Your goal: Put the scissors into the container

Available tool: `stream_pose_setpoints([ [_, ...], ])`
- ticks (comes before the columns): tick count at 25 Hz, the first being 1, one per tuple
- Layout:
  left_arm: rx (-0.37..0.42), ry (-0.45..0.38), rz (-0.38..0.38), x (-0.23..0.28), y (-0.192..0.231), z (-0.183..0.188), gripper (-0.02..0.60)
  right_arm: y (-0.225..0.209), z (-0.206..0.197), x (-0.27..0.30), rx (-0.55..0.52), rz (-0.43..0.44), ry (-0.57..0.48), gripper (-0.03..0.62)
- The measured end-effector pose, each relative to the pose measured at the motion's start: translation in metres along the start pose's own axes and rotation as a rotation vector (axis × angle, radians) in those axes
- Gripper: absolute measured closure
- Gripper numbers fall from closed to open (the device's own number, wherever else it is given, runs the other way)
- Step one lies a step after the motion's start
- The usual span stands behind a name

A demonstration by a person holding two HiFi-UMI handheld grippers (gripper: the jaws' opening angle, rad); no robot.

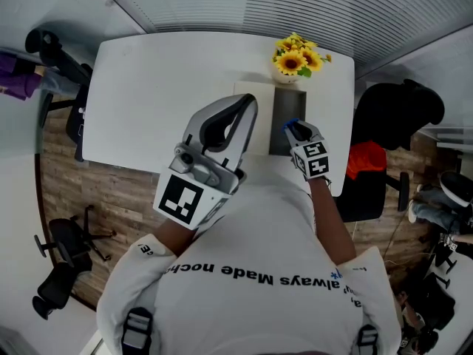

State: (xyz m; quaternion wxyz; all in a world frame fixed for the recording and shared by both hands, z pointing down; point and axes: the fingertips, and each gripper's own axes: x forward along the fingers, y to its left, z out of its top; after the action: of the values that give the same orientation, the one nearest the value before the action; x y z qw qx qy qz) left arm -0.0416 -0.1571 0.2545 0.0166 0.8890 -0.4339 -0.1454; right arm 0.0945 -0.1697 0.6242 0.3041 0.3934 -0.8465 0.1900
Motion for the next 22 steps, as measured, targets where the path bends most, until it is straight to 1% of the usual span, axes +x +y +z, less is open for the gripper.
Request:
stream_pose_setpoints([
  [16,-0.002,-0.015,-0.003,-0.001,0.001,0.005,0.561,-0.014,-0.007,0.028,0.135,0.002,0.057,0.507],
  [22,-0.005,-0.008,-0.004,-0.002,0.001,0.002,0.561,-0.016,-0.01,0.037,0.176,0.004,0.085,0.505],
])
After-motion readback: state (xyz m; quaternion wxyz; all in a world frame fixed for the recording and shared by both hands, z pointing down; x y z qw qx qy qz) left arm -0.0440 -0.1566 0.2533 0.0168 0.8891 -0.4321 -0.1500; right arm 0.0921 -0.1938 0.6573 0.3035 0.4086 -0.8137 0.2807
